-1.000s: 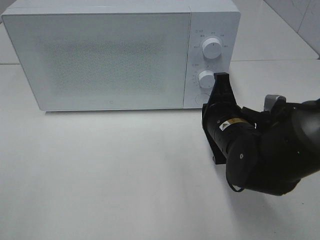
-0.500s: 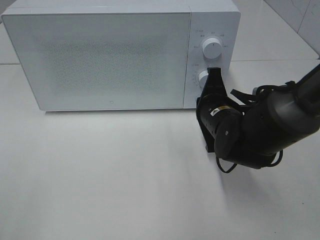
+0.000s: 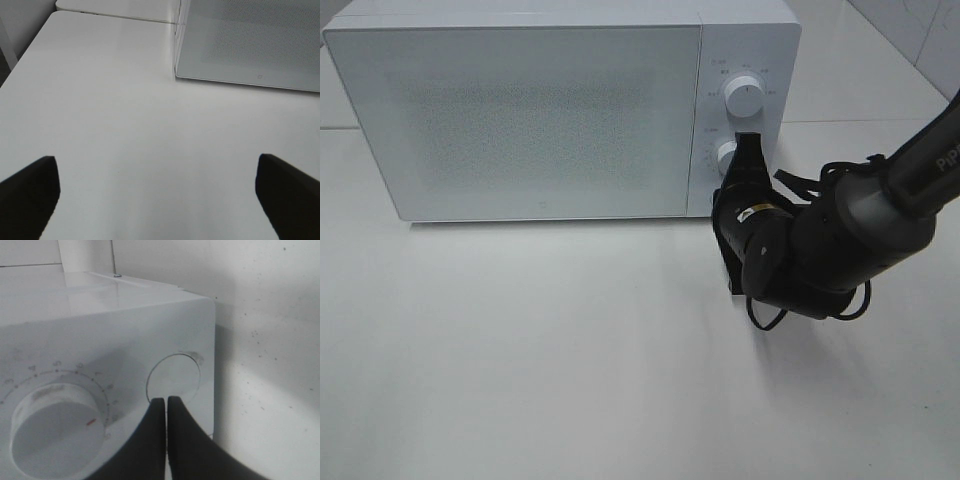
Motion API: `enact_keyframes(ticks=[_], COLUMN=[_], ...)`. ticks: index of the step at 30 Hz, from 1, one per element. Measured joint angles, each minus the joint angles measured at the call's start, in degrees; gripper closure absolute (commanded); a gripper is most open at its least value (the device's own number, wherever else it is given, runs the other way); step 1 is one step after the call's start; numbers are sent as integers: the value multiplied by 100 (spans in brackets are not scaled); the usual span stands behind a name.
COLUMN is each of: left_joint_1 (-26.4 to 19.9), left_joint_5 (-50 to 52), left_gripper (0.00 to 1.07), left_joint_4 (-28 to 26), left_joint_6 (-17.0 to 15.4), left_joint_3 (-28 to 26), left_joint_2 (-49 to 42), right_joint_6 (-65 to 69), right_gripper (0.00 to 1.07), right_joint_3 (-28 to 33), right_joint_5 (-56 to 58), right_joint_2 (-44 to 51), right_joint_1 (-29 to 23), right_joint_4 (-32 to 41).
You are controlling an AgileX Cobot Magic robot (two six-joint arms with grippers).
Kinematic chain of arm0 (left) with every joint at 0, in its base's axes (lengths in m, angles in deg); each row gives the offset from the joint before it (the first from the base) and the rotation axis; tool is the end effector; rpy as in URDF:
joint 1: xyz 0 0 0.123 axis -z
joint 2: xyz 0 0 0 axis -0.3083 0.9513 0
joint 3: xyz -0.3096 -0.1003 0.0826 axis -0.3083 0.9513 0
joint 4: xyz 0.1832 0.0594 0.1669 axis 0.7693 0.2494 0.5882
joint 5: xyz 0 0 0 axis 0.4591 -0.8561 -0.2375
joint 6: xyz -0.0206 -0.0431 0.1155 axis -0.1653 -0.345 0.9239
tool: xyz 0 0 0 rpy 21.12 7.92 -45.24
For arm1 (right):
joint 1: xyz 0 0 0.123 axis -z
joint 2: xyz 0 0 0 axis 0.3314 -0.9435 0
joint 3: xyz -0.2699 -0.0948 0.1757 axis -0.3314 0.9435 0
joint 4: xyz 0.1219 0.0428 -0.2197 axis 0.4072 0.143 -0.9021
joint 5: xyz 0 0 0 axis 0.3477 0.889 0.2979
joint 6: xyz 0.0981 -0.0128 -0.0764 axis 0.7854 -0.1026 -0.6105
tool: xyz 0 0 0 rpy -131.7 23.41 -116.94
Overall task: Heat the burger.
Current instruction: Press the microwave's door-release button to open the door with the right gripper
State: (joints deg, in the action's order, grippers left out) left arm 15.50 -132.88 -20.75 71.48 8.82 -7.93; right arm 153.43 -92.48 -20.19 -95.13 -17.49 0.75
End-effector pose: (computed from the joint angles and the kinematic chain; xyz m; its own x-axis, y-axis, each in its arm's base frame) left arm -0.0271 -0.0082 0.2671 -0.4529 -0.0713 -0.8887 -0.0159 0.9973 -0.0719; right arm 0.3723 0.1937 0.1219 -0.0279 0.9993 -0.0258 0.3575 0.0341 0.9333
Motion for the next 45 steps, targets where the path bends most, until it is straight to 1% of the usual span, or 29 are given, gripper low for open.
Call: enact_keyframes(ticks=[4,33,41,45], left_joint_1=[0,0,0,0], left_joint_5=[0,0,0,0], left_gripper=[7,7,7,7], left_joint_4=[0,0,0,0], left_joint_6=[0,0,0,0], left_joint_3=[0,0,0,0], left_joint_2=[0,0,0,0], right_joint_6=[23,40,40,-40], right_gripper=[107,107,107,107], right_joint_3=[-166,-390,-390,-487], right_joint_5=[63,-120,-206,-132], right_joint_2=[-166,-384,-384,-390], right_joint_1=[57,126,126,126], right_joint_4=[-34,57,143,258])
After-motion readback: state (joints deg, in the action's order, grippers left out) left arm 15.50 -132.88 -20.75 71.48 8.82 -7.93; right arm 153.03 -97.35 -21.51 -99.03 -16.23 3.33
